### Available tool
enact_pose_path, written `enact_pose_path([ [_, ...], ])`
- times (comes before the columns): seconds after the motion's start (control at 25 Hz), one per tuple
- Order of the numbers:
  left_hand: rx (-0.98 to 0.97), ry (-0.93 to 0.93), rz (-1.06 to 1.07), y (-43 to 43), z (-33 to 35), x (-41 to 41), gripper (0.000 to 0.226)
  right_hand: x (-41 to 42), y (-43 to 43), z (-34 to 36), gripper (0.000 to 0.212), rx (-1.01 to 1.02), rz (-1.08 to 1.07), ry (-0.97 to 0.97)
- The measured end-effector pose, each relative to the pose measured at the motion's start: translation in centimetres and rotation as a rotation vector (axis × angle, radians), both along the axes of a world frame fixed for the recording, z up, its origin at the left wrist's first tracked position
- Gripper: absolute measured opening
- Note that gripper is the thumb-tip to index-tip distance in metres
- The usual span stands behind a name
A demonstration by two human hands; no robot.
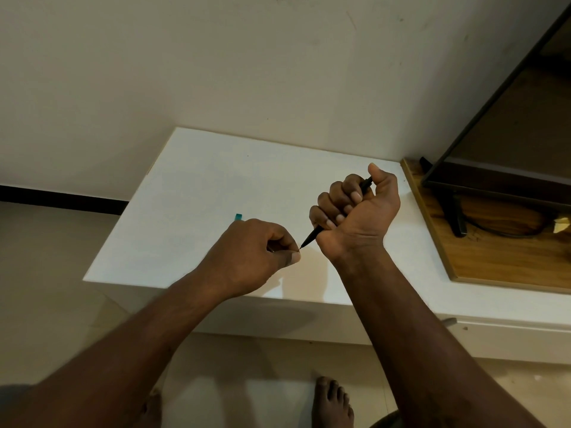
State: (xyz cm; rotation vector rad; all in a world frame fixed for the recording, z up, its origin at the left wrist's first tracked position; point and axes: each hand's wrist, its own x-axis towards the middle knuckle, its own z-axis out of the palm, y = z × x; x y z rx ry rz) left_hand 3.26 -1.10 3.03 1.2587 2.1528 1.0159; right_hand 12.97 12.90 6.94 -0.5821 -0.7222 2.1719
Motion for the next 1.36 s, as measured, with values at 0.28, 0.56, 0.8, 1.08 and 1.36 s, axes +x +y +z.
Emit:
enact_pose_path([
  [0.28,0.0,-0.002,-0.001,0.0,-0.2,0.0,0.009,0.0,-0.1,0.1,0.047,-0.007,-0.008,-0.016],
  [0.56,-0.07,-0.005,-0.028,-0.1,-0.2,-0.9,0.01,0.1,0.1,0.0,0.05,-0.039,-0.008,-0.021],
  [0.8,-0.11,0.078,-0.017,-0.5,-0.3,-1.6,0.009,0.2,0.2,0.1,0.05,-0.043,-0.01,-0.012],
  [1.08,-0.138,0.103,-0.04,-0.5,-0.4,-1.2,0.01,0.2,0.2,0.1,0.047,-0.038,-0.021,-0.002],
  [1.36,-0.155,0.106,-0.053,-0.5,-0.1,-1.1,0.009,0.2,0.3,0.0,0.047,-0.036,-0.015,-0.006],
])
